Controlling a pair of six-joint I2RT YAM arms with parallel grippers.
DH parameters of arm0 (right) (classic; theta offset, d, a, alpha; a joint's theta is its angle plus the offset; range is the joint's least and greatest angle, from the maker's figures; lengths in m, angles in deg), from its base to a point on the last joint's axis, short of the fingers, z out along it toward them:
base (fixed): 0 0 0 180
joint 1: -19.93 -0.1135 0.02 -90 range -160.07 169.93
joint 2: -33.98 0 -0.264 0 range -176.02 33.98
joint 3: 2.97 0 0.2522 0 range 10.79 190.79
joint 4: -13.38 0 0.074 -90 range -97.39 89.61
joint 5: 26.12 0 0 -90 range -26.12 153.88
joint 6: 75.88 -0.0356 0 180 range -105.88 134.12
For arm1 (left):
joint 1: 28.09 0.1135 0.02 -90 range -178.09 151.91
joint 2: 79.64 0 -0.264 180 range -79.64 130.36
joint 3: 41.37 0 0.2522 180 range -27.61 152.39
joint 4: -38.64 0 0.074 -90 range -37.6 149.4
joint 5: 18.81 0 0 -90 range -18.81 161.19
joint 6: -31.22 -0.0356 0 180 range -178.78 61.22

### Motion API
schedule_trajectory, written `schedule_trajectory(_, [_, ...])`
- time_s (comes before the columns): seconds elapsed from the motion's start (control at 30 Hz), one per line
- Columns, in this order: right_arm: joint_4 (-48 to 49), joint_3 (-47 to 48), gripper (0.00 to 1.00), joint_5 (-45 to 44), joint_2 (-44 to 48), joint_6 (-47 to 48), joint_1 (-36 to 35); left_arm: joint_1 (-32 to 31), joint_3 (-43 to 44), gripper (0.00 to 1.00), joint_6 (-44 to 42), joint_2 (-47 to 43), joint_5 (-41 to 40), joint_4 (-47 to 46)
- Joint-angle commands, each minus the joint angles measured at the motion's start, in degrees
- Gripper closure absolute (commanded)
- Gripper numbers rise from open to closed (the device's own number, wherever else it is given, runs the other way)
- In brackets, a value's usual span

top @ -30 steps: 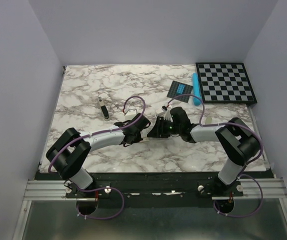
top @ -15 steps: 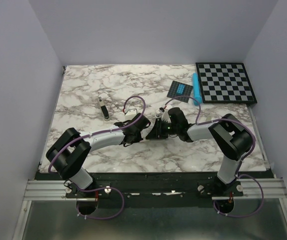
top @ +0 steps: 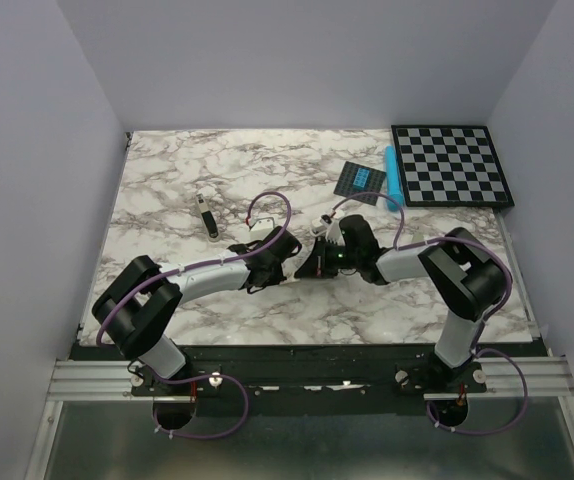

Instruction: Load the staples into the stapler

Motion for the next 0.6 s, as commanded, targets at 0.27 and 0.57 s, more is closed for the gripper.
schedule_trajectory(0.27, [-3.25,-2.91,0.99,-0.18,4.25,2.75,3.34,0.31,0.05,1.00,-0.59,-0.17,-1.89,1.64])
schedule_trajectory(0.57, [-7.55,-3.53,0.99,-2.12,6.18,5.38,5.36,0.32,0.58,1.00,-1.03,-0.52,-2.24,2.34])
